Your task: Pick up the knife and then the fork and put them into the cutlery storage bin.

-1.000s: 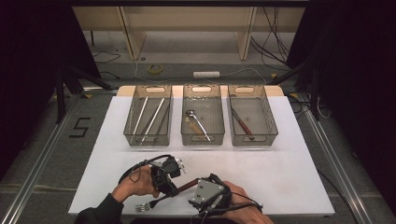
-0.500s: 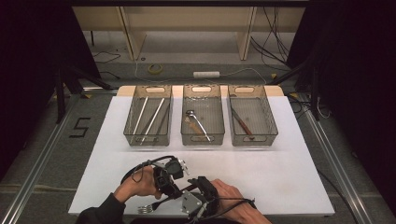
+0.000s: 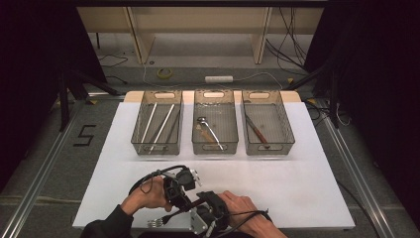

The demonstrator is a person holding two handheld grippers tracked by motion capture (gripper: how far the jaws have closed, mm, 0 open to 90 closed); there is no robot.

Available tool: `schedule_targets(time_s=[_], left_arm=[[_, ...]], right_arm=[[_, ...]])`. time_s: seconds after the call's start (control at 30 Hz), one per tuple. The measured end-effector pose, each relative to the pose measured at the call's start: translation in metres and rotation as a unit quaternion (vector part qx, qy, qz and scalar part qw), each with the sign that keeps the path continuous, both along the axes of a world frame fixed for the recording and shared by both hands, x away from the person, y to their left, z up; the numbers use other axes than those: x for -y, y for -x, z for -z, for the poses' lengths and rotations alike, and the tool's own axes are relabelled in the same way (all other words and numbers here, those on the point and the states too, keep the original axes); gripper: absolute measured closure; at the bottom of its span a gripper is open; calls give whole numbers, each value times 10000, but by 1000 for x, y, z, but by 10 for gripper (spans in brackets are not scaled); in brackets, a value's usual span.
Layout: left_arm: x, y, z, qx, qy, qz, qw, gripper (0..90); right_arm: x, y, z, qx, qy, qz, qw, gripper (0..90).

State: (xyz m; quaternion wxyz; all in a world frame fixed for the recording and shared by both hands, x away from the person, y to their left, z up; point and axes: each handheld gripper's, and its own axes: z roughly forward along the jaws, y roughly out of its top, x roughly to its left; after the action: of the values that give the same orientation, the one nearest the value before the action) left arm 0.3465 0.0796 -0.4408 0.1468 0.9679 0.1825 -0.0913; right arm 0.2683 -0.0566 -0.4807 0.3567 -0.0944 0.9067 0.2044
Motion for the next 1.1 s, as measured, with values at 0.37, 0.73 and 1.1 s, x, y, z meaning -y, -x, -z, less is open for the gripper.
schedule_targets(time_s=[0.37, 0.73, 1.1], left_arm=[[-2, 3, -11, 74, 111, 8, 9999, 760], [-1, 3, -13, 170, 123, 161, 9997, 758], [-2, 3, -17, 298, 330, 132, 9989, 746]], right_arm=[[4, 5, -2, 438, 353, -456, 9974, 780], [7, 6, -6, 478, 470, -539, 9963, 813], [9, 7, -10, 654, 488, -447, 9957, 819]])
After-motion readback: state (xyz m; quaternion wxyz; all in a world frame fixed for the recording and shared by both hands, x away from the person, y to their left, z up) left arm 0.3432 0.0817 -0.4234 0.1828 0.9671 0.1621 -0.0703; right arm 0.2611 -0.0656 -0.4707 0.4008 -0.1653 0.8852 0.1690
